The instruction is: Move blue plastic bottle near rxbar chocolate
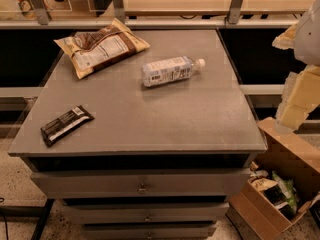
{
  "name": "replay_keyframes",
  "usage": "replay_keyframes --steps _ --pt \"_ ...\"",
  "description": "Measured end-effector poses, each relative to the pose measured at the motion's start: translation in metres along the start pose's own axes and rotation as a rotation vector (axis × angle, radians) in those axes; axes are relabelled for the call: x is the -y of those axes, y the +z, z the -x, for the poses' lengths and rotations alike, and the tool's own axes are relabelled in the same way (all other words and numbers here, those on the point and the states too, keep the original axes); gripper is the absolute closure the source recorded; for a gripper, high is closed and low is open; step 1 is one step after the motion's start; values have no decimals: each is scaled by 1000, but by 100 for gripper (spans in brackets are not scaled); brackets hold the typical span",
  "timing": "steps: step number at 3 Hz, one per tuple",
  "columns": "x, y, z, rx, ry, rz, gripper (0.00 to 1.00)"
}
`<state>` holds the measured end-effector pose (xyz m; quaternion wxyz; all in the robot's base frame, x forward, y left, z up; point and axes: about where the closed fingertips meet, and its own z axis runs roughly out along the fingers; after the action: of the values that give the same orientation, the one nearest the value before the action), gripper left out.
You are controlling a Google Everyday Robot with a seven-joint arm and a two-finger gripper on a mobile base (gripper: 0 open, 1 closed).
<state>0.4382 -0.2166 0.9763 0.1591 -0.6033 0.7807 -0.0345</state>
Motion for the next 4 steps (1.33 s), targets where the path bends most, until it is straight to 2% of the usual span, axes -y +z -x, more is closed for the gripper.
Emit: replay_keyframes --steps 1,2,3,4 --pt "0 0 0 0 0 0 0" --pt "8 0 6 -15 -16 -27 0" --pt "30 8 29 -48 -91 -87 0" --pt "59 27 58 -69 -186 -122 0"
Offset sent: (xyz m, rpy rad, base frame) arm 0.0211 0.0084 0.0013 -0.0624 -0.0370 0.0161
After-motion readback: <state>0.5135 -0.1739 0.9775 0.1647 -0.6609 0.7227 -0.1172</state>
